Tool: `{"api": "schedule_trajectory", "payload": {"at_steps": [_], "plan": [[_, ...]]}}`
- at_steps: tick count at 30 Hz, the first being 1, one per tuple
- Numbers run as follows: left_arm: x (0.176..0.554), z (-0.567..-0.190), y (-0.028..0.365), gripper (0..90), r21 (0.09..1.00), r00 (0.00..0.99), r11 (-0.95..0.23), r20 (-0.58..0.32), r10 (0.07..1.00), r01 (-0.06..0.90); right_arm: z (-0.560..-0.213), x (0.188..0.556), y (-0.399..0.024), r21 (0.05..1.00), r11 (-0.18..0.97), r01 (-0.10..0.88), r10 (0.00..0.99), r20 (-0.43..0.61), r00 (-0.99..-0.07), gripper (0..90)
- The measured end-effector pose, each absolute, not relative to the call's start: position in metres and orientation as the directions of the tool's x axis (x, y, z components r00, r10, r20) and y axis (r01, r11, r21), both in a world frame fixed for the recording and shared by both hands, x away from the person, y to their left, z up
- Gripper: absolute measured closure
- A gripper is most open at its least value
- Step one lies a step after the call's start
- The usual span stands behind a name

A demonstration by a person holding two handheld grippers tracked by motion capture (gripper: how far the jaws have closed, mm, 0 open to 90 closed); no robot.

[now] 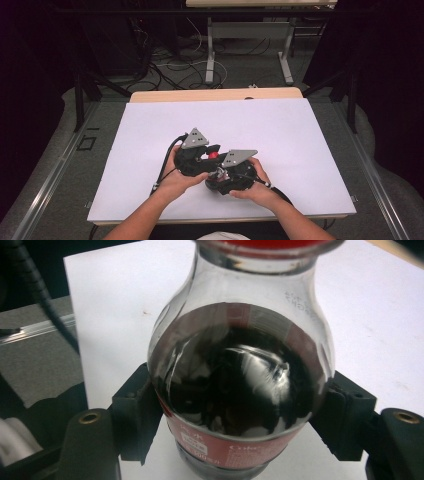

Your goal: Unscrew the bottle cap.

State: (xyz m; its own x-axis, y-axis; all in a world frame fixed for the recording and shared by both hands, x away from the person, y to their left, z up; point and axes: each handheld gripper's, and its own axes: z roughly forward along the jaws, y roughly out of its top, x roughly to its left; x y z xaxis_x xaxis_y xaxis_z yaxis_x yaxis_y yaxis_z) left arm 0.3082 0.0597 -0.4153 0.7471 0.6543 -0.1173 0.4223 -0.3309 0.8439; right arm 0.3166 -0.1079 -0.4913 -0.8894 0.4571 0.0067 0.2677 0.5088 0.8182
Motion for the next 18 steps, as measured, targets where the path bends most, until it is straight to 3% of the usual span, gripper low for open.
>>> {"api": "schedule_trajectory", "payload": {"at_steps": [5, 9, 13, 18], "plan": [[0.304, -0.415, 0.054, 61.6, 0.84, 0.69, -0.297, -0.119, 0.714, 0.453, -0.492, 0.317, -0.108, 0.813, 0.512, 0.275, 0.467, 0.005, -0.884, 29.5], [0.309, -0.414, 0.058, 60.0, 0.828, 0.729, -0.32, -0.147, 0.668, 0.461, -0.493, 0.317, -0.108, 0.821, 0.504, 0.268, 0.466, 0.003, -0.885, 29.5], [0.313, -0.414, 0.065, 47.8, 0.836, 0.762, -0.335, -0.143, 0.631, 0.434, -0.492, 0.318, -0.108, 0.824, 0.502, 0.264, 0.452, 0.011, -0.892, 29.5], [0.317, -0.412, 0.083, 42.0, 0.845, 0.827, -0.346, -0.18, 0.533, 0.407, -0.491, 0.317, -0.109, 0.828, 0.497, 0.259, 0.444, 0.014, -0.896, 29.5]]}}
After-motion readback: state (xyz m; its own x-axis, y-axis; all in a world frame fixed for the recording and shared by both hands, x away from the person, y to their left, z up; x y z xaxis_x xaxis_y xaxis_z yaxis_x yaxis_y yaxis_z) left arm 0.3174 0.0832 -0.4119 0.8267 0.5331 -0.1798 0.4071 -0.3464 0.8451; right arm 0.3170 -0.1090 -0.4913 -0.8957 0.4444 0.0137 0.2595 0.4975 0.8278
